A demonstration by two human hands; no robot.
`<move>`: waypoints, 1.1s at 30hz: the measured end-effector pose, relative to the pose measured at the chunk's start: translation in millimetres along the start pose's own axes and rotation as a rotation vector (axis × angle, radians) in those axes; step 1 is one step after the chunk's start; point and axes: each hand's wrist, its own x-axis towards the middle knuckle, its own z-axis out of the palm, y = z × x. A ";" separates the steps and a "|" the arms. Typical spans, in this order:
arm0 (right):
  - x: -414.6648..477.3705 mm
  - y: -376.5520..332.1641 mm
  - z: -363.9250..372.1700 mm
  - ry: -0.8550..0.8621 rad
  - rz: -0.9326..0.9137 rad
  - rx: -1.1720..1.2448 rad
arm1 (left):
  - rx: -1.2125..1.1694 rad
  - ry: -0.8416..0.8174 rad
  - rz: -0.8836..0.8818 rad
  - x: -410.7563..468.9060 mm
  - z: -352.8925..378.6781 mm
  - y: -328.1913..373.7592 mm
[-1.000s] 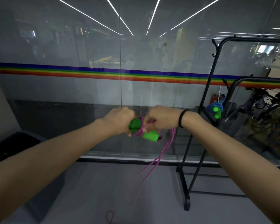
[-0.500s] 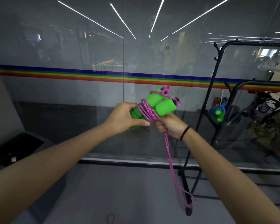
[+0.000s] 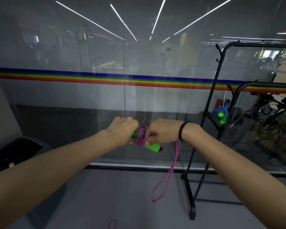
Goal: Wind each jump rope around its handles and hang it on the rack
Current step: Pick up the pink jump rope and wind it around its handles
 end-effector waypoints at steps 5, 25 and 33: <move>1.7 10.9 -18.0 0.009 -0.103 0.277 | 0.083 -0.054 0.250 -4.2 -19.6 -2.1; 0.4 4.5 55.5 0.349 0.153 0.567 | -0.621 0.142 -0.076 -5.0 14.3 -28.4; -9.5 -15.3 2.7 0.158 0.115 -0.093 | 0.007 -0.012 -0.017 -3.0 3.6 -16.5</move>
